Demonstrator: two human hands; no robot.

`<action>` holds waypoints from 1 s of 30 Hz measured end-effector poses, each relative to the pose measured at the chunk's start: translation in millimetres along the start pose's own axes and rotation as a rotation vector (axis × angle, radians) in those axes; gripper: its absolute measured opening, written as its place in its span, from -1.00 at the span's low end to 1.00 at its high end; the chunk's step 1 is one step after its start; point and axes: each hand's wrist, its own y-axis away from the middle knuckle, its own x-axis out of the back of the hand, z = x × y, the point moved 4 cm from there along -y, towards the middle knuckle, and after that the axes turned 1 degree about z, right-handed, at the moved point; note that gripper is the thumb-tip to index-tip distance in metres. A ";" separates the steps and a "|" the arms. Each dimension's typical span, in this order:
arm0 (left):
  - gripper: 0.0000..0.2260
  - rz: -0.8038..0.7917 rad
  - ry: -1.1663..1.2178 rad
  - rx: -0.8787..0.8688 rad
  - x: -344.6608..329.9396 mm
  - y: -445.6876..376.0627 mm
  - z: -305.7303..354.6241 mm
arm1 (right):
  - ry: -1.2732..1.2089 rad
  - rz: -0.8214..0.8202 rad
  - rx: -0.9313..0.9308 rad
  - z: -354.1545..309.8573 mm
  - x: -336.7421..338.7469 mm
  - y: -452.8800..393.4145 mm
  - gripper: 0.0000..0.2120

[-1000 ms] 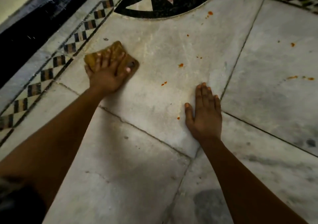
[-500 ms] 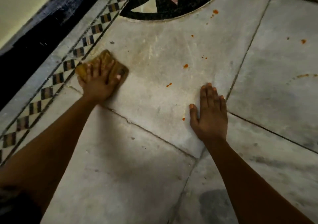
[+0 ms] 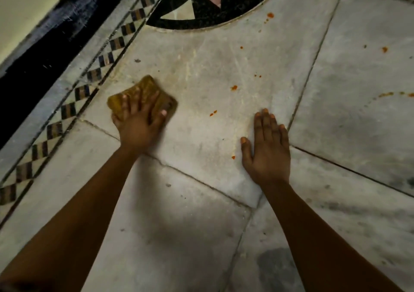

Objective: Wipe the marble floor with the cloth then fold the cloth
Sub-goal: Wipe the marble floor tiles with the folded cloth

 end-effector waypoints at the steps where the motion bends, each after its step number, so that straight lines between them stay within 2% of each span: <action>1: -0.47 0.012 0.018 0.050 -0.2 -18.4 11.3 | -0.001 0.003 -0.001 0.9 0.0 0.1 -0.37; 3: -0.47 0.007 0.029 0.074 -3.5 -57.6 44.2 | -0.006 0.008 -0.001 0.0 -0.1 0.1 -0.38; 5: -0.45 -0.047 0.031 0.008 -10.0 -86.8 91.2 | -0.014 0.013 0.002 0.0 -0.6 0.0 -0.38; 9: -0.43 -0.158 -0.032 -0.292 -29.2 -71.7 178.1 | -0.033 0.025 0.007 0.1 -0.5 0.0 -0.39; 12: -0.39 -0.138 -0.089 -0.486 -37.6 -39.8 166.6 | -0.046 0.031 0.005 0.6 0.2 -0.3 -0.39; 15: -0.40 -0.109 -0.116 -0.387 -21.9 -58.6 132.5 | -0.047 0.029 -0.001 0.4 -1.4 0.0 -0.38; 18: -0.42 -0.151 -0.090 -0.209 -15.2 -91.0 148.9 | -0.053 0.027 -0.001 0.9 -1.2 -0.1 -0.36; 19: -0.42 -0.165 -0.099 -0.213 -17.5 -90.5 161.5 | -0.063 0.025 0.006 0.1 0.1 0.6 -0.35; 21: -0.40 -0.187 -0.142 -0.331 -25.6 -71.3 175.6 | -0.102 0.011 0.022 -0.4 1.3 1.8 -0.33; 24: -0.38 -0.199 -0.162 -0.527 -32.9 -36.4 150.3 | -0.096 0.080 -0.031 17.4 10.0 -12.4 -0.32; 27: -0.40 -0.177 -0.127 -0.417 -23.3 -53.0 114.1 | -0.021 0.092 -0.135 57.6 22.8 -42.8 -0.28; 30: -0.36 -0.208 -0.140 -0.292 -18.9 -100.2 129.2 | 0.045 -0.002 -0.119 77.8 19.6 -59.2 -0.25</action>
